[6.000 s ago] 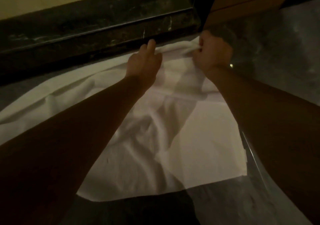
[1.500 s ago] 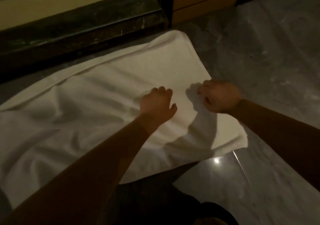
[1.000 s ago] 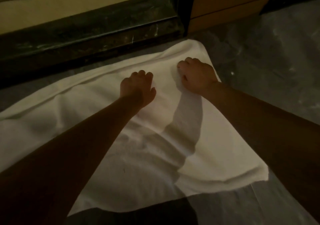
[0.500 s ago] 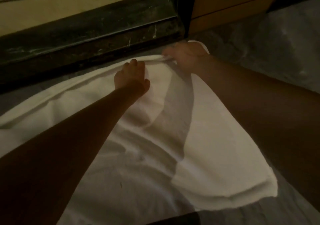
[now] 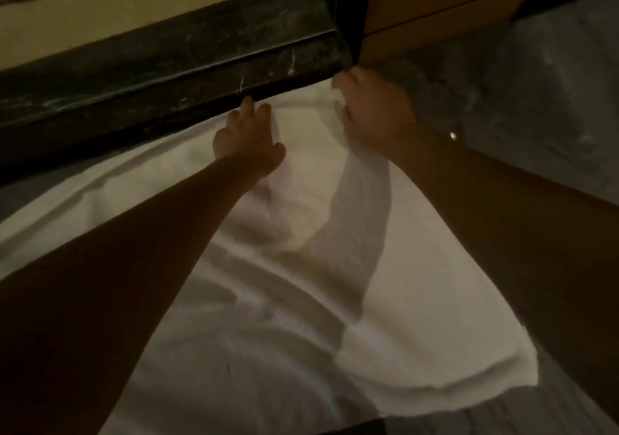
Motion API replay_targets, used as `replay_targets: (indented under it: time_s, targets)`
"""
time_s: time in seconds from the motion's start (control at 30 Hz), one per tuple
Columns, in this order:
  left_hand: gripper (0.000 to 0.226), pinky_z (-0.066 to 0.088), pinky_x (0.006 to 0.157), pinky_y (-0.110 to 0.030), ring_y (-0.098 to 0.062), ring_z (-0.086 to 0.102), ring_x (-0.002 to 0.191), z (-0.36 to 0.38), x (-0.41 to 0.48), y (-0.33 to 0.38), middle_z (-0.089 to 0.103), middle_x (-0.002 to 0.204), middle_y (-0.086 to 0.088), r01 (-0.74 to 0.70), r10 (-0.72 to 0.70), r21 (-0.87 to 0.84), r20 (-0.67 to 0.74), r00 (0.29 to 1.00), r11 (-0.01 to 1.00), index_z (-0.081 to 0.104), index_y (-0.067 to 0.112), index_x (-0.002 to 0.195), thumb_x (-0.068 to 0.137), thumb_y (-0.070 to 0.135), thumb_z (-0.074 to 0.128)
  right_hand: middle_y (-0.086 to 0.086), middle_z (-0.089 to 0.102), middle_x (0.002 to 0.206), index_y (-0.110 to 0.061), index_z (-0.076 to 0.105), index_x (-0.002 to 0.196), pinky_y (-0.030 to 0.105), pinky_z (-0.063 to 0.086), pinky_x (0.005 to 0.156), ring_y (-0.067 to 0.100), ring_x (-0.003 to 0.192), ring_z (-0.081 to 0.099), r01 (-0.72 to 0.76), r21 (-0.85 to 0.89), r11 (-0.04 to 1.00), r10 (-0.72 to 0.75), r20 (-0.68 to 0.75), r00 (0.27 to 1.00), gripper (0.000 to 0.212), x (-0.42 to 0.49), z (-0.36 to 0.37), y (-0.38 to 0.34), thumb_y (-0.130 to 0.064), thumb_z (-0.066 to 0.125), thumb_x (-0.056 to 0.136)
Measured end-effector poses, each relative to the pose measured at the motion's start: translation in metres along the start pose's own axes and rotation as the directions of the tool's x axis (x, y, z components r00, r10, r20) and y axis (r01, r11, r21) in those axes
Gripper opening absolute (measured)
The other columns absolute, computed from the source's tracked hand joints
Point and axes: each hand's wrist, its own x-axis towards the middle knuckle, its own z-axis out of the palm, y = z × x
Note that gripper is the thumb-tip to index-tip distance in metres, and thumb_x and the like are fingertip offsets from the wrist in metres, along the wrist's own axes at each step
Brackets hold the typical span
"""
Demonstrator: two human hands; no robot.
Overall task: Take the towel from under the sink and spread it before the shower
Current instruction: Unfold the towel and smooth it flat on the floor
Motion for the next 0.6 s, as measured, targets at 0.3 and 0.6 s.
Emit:
replay_targets:
  time_s: [0.3, 0.6]
  targets:
    - [0.073, 0.027, 0.111, -0.05, -0.03, 0.014, 0.143, 0.004, 0.01, -0.02, 0.005, 0.159, -0.008, -0.111, 0.113, -0.019, 0.129, 0.985, 0.994, 0.016, 0.026, 0.149, 0.09, 0.049, 0.051, 0.014, 0.008, 0.158, -0.026, 0.014, 0.15, 0.046, 0.024, 0.111, 0.032, 0.144, 0.015, -0.108, -0.036, 0.994, 0.113, 0.284, 0.952, 0.06, -0.01, 0.025, -0.006, -0.04, 0.035, 0.096]
    - [0.068, 0.045, 0.089, -0.046, -0.029, 0.052, 0.117, -0.031, -0.025, -0.046, 0.048, 0.137, -0.008, -0.15, 0.156, 0.062, -0.123, 0.98, 0.987, 0.039, 0.024, 0.138, 0.082, 0.057, 0.058, 0.015, 0.046, 0.13, -0.015, 0.042, 0.131, 0.044, 0.042, 0.091, 0.033, 0.117, 0.047, -0.2, -0.049, 0.979, 0.206, 0.276, 0.939, 0.048, 0.003, -0.003, -0.025, -0.027, 0.055, 0.086]
